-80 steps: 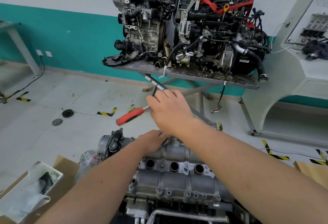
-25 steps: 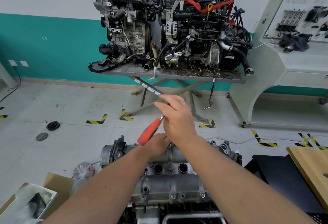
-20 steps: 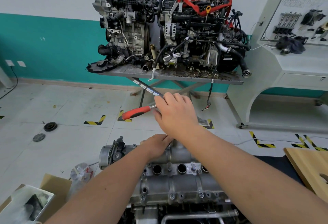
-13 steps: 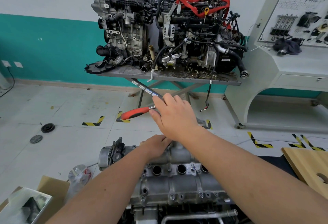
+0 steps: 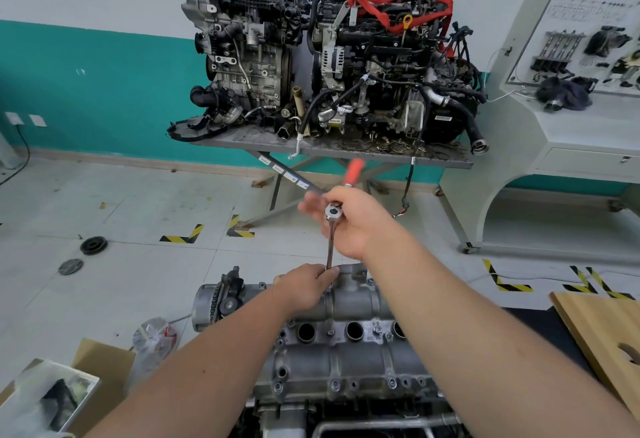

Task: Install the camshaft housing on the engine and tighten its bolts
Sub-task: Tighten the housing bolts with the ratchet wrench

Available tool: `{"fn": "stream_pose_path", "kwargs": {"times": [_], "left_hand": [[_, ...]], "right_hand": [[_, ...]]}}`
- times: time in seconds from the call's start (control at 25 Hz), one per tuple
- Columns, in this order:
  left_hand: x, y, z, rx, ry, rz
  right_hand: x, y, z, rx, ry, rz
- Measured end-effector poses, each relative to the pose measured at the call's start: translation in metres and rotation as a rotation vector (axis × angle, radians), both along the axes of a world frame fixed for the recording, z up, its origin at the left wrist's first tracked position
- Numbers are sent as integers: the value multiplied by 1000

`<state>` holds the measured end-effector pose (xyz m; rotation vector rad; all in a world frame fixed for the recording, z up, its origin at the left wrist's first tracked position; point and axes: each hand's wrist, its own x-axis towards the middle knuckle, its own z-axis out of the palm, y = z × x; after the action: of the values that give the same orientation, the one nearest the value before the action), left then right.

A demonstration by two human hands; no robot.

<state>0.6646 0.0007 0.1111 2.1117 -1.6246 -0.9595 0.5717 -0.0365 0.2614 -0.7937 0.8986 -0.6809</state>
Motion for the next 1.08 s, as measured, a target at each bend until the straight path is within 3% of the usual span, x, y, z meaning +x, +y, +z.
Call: {"fn": "stream_pose_path", "kwargs": {"times": [0.08, 0.16, 0.36, 0.4, 0.48, 0.64, 0.92, 1.0, 1.04, 1.08], "left_hand": [[0, 0, 1, 3, 12, -1], [1, 0, 2, 6, 10, -12], [-1, -5, -1, -28, 78, 8], [-2, -5, 0, -40, 98, 11], [-1, -4, 0, -26, 68, -1], [1, -3, -2, 9, 64, 1], [2, -2, -1, 9, 20, -28], [1, -2, -3, 11, -11, -29], [1, -1, -4, 8, -25, -24], [1, 0, -5, 2, -38, -20]], "right_hand": [[4, 0, -20, 62, -312, -232], [4, 9, -38, -223, -296, -252], [-19, -2, -64, -1661, 523, -251], [-19, -7, -61, -1879, 660, -239], [-18, -9, -51, -2038, 927, -177], [-15, -2, -33, -1834, 1279, 75], [-7, 4, -10, -1674, 1406, 287], [-1, 1, 3, -1433, 1431, 415], [2, 0, 8, -1211, 1301, 446], [3, 0, 11, -929, 1049, 405]]}}
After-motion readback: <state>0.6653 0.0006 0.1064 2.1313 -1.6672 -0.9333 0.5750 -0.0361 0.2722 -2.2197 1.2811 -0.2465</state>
